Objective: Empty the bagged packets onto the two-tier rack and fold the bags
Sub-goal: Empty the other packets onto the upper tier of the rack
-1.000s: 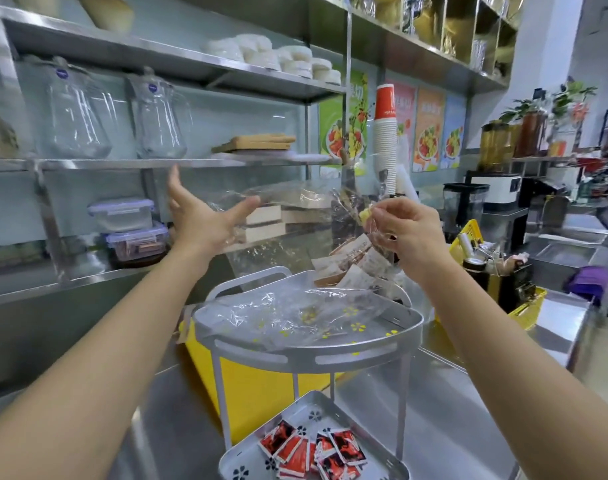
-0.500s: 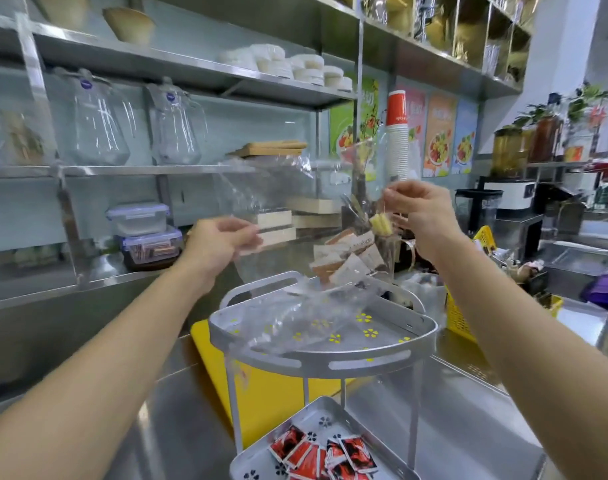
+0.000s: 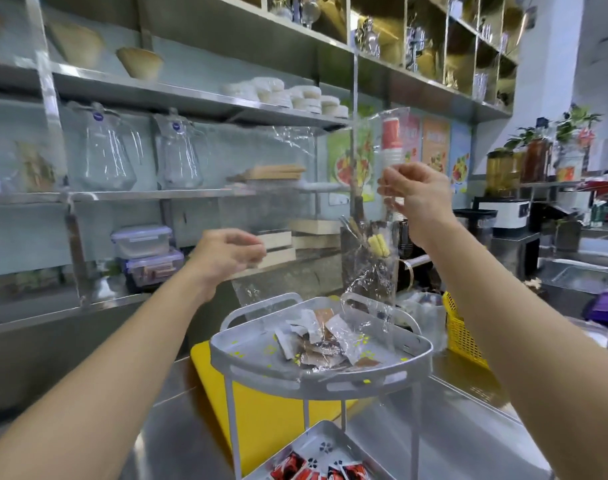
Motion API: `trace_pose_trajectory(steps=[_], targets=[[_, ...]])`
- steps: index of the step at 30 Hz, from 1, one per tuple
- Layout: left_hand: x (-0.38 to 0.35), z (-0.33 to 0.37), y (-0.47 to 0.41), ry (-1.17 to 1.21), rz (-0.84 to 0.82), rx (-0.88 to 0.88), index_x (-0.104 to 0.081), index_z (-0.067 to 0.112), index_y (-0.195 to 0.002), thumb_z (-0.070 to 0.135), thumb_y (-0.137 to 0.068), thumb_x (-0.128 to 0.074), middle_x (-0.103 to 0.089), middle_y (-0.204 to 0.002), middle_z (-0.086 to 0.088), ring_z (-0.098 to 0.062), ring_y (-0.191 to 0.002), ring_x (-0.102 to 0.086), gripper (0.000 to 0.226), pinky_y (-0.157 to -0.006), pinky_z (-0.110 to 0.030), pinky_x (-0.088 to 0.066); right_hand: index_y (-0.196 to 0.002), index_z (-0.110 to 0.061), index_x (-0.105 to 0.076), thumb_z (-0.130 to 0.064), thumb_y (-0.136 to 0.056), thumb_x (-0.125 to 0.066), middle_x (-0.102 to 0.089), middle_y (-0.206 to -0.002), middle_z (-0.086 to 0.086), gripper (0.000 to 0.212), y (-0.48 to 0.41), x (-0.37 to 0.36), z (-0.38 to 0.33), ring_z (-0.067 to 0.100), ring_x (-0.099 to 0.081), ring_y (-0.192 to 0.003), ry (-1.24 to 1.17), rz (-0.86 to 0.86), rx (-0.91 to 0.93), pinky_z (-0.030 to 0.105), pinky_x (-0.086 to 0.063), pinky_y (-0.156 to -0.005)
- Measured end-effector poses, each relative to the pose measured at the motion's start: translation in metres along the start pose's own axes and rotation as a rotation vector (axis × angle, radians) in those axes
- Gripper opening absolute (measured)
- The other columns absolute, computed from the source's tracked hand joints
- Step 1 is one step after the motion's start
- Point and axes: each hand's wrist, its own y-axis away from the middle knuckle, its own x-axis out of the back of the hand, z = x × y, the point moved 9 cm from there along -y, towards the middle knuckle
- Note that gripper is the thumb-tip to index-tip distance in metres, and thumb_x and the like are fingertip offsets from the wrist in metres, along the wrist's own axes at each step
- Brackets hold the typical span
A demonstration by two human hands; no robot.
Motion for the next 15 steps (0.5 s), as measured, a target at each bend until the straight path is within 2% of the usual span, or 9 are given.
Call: trace_pose_trajectory(steps=[1, 3, 4, 5, 7, 9, 11, 13, 15], targets=[[0.003, -0.004, 0.002, 0.032, 0.048, -0.018, -0.065, 0.011, -0.077, 0.003, -0.074, -0.071, -0.069, -0.06, 0.003, -0.002, -0.05, -0.063, 0.011, -0.045, -0.012, -0.045, -0.088, -0.014, -0.061, -0.016, -0.084, -0.064, -0.065, -0.083, 0.001, 0.006, 0.002, 0.001, 0.008, 0.013, -0.061, -0.072, 0.01, -0.011, -0.031, 0.026, -0.052, -0.064], [0.011, -0.009, 0.004, 0.11, 0.124, -0.036, -0.064, 0.014, -0.071, 0.001, -0.078, -0.067, -0.068, -0.065, -0.001, 0.0, -0.049, -0.064, 0.015, -0.045, -0.011, -0.047, -0.107, -0.015, -0.056, -0.025, -0.08, -0.068, -0.065, -0.096, 0.003, 0.03, 0.004, 0.005, 0.032, 0.015, -0.063, -0.082, 0.068, -0.064, -0.153, 0.032, -0.053, -0.072], [0.014, -0.011, 0.004, 0.134, 0.139, -0.037, -0.063, 0.016, -0.071, 0.001, -0.08, -0.065, -0.069, -0.065, 0.001, -0.002, -0.052, -0.065, 0.017, -0.048, -0.012, -0.049, -0.108, -0.017, -0.055, -0.026, -0.079, -0.069, -0.065, -0.1, 0.003, 0.034, 0.007, 0.005, 0.046, 0.017, -0.063, -0.088, 0.117, -0.113, -0.229, 0.037, -0.052, -0.077], [0.016, -0.012, 0.004, 0.153, 0.142, -0.032, -0.063, 0.017, -0.071, 0.002, -0.081, -0.064, -0.07, -0.062, 0.004, -0.005, -0.056, -0.066, 0.017, -0.051, -0.014, -0.051, -0.105, -0.017, -0.057, -0.026, -0.077, -0.071, -0.066, -0.1, 0.003, 0.032, 0.013, 0.005, 0.061, 0.019, -0.064, -0.091, 0.165, -0.178, -0.3, 0.041, -0.051, -0.081], [0.017, -0.016, 0.005, 0.191, 0.132, -0.002, -0.061, 0.017, -0.075, 0.006, -0.083, -0.063, -0.07, -0.064, 0.006, -0.009, -0.064, -0.065, 0.014, -0.058, -0.019, -0.05, -0.093, -0.017, -0.065, -0.021, -0.078, -0.071, -0.07, -0.089, 0.002, 0.017, 0.024, 0.003, 0.081, 0.018, -0.066, -0.082, 0.235, -0.292, -0.347, 0.04, -0.048, -0.08], [0.015, -0.022, 0.008, 0.201, 0.1, 0.052, -0.059, 0.018, -0.08, 0.01, -0.084, -0.063, -0.068, -0.074, 0.001, -0.008, -0.061, -0.065, 0.01, -0.061, -0.024, -0.049, -0.08, -0.016, -0.068, -0.017, -0.081, -0.068, -0.069, -0.068, -0.002, 0.002, 0.028, 0.005, 0.084, 0.012, -0.064, -0.063, 0.216, -0.291, -0.294, 0.034, -0.048, -0.072], [0.011, -0.028, 0.012, 0.154, 0.086, 0.091, -0.056, 0.017, -0.081, 0.007, -0.083, -0.063, -0.065, -0.08, -0.002, -0.006, -0.056, -0.064, 0.012, -0.062, -0.027, -0.045, -0.075, -0.015, -0.068, -0.016, -0.082, -0.067, -0.067, -0.057, -0.005, 0.007, 0.025, 0.009, 0.082, 0.01, -0.062, -0.054, 0.173, -0.237, -0.252, 0.03, -0.049, -0.065], [0.017, -0.025, 0.015, 0.111, 0.133, 0.062, -0.056, 0.016, -0.077, 0.004, -0.086, -0.059, -0.066, -0.072, -0.002, 0.0, -0.049, -0.063, 0.014, -0.06, -0.025, -0.044, -0.072, -0.016, -0.068, -0.014, -0.081, -0.067, -0.067, -0.054, -0.005, 0.009, 0.022, 0.01, 0.074, 0.011, -0.062, -0.052, 0.139, -0.209, -0.234, 0.027, -0.051, -0.059], [0.029, -0.013, 0.017, 0.156, 0.172, 0.016, -0.057, 0.015, -0.074, 0.005, -0.087, -0.057, -0.069, -0.057, 0.003, 0.0, -0.047, -0.063, 0.016, -0.051, -0.021, -0.048, -0.072, -0.016, -0.067, -0.012, -0.079, -0.069, -0.065, -0.055, -0.005, 0.008, 0.02, 0.007, 0.065, 0.011, -0.061, -0.051, 0.109, -0.204, -0.217, 0.024, -0.052, -0.054]])
